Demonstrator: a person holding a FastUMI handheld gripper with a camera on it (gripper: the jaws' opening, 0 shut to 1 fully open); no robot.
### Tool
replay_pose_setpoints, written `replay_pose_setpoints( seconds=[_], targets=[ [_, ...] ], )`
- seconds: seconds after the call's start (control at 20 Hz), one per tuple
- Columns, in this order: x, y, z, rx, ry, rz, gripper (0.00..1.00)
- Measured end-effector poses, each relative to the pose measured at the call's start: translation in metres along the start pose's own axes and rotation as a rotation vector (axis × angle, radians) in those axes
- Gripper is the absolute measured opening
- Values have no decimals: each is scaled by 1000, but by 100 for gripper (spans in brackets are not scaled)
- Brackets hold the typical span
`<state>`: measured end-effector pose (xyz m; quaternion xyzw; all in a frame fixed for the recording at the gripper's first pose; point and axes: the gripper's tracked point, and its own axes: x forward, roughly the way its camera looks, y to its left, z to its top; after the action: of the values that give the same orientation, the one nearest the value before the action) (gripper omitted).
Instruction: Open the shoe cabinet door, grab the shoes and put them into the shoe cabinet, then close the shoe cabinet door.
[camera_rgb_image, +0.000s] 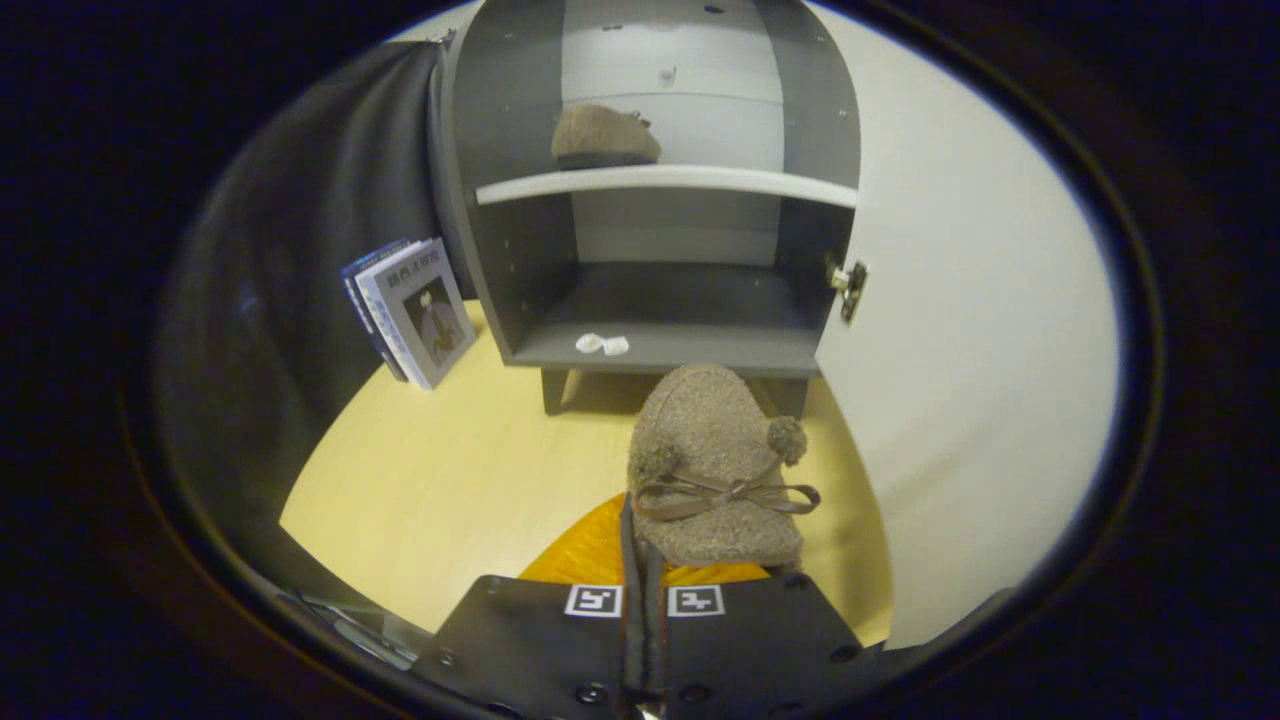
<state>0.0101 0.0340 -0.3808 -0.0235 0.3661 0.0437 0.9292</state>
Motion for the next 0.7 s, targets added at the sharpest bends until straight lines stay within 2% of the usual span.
replay_pose_setpoints(
  seconds=[0.25,0.5,0.7],
  targets=[
    [-22,-9,81,-16,-93,-8,3],
    [-6,-5,147,-25,-154,-9,3],
    [16,-10,204,-19,-215,-49,3]
  ],
)
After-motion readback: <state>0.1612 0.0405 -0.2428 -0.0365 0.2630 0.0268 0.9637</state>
